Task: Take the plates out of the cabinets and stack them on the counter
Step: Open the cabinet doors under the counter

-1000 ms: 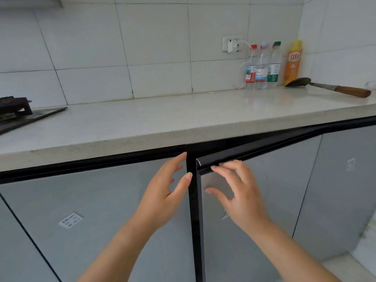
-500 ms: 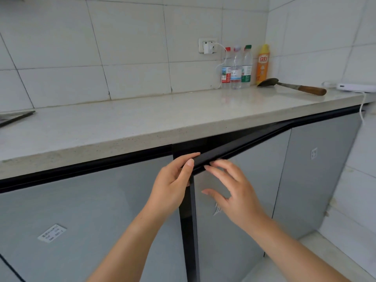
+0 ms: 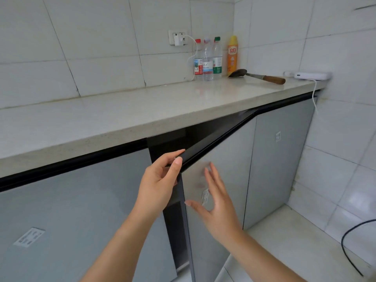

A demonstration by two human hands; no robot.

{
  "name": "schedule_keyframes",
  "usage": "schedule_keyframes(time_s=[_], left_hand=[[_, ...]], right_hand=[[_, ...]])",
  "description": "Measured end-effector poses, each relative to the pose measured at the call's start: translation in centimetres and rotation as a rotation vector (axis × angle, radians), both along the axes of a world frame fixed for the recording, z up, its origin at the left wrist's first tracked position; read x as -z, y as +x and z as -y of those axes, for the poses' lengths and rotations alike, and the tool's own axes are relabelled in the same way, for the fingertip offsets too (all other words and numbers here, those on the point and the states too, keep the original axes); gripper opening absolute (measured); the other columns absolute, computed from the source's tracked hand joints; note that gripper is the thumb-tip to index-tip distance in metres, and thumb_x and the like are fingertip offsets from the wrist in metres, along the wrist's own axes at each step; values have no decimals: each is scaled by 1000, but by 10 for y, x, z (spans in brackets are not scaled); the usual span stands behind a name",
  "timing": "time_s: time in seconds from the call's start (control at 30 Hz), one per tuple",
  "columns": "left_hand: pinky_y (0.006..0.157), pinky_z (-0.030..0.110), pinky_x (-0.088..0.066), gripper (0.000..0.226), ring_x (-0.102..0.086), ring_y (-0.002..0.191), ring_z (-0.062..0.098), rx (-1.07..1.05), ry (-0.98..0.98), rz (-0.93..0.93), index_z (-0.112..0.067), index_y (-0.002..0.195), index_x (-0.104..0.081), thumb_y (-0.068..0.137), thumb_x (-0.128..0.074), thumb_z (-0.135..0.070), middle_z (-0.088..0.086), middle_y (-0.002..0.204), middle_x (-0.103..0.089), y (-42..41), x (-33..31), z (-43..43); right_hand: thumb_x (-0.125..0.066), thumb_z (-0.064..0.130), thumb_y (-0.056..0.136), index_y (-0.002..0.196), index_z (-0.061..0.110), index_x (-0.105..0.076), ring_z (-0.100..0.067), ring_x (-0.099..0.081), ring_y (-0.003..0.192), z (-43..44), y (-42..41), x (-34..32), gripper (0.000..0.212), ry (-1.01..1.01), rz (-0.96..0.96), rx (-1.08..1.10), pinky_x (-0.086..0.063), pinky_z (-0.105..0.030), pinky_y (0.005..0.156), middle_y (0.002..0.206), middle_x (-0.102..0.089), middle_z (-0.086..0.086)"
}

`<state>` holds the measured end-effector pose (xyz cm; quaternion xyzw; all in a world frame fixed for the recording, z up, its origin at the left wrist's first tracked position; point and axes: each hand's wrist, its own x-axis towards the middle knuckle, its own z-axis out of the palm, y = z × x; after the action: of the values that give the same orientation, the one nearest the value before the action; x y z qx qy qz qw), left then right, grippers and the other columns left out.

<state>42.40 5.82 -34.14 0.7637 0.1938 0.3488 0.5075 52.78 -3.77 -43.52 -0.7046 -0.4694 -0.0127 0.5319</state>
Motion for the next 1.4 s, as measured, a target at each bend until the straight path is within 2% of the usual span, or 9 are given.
schedule_keyframes(time_s=[0.1,0.3,0.53,0.63,0.8,0.93,1.07,1.2,1.4], left_hand=[[83,33,-55,22,-56,78,-4,-7,-7,9,-40,108,-64,92,-49,-33,-5,90,-67,-1,-1,20],[84,38,-57,21,-61,80,1,-47,43,9,-41,107,-64,91,-52,-36,-18,84,-66,4,2,63],[84,38,-56,27,-66,91,4,-84,112,50,-34,112,-63,86,-55,-39,-10,101,-69,26,8,128],[82,33,-55,28,-65,91,-2,-90,166,71,-37,108,-63,82,-55,-43,-12,100,-69,37,9,153],[85,38,-56,41,-63,99,-1,-42,202,104,-34,110,-63,73,-54,-50,-14,109,-67,54,6,175],[87,40,-55,38,-64,98,-1,-14,199,119,-34,107,-63,72,-57,-48,-14,107,-68,65,5,191],[84,23,-54,34,-60,95,-13,-3,249,113,-41,103,-60,71,-57,-48,-28,100,-64,78,4,210],[80,0,-41,38,-55,101,-15,30,384,88,-39,110,-56,73,-56,-47,-23,109,-61,93,5,223],[81,-2,-40,39,-42,115,-19,140,520,63,-38,110,-58,73,-56,-51,-19,127,-53,119,-2,232]], right_hand=[[-55,62,75,140,45,-3,14,-2,138,14,-1,1,85,1,7,6,-13,2,103,155,6,24],[-48,73,74,139,49,-11,5,-18,140,53,1,5,79,53,-17,-11,-36,-31,111,154,-6,26],[-55,48,84,133,48,-25,12,-26,134,121,13,11,58,126,-117,-86,-38,-12,102,149,-21,29],[-56,40,87,129,48,-35,11,-33,131,148,19,18,48,178,-162,-83,-43,-13,98,145,-32,28],[-57,58,79,124,48,-46,4,-44,127,179,30,25,47,219,-223,-71,-49,-17,90,140,-38,32],[-66,30,84,127,40,-46,4,-47,124,194,38,27,48,243,-244,-51,-49,-17,91,137,-40,32],[-63,23,84,126,33,-53,4,-50,122,212,47,29,44,270,-284,-5,-49,-16,91,134,-47,29],[-59,29,86,127,19,-59,0,-55,117,233,58,30,42,262,-315,33,-50,-21,92,128,-59,15],[-64,8,85,108,28,-68,-6,-65,100,261,80,30,31,334,-368,113,-51,-16,80,108,-68,18]])
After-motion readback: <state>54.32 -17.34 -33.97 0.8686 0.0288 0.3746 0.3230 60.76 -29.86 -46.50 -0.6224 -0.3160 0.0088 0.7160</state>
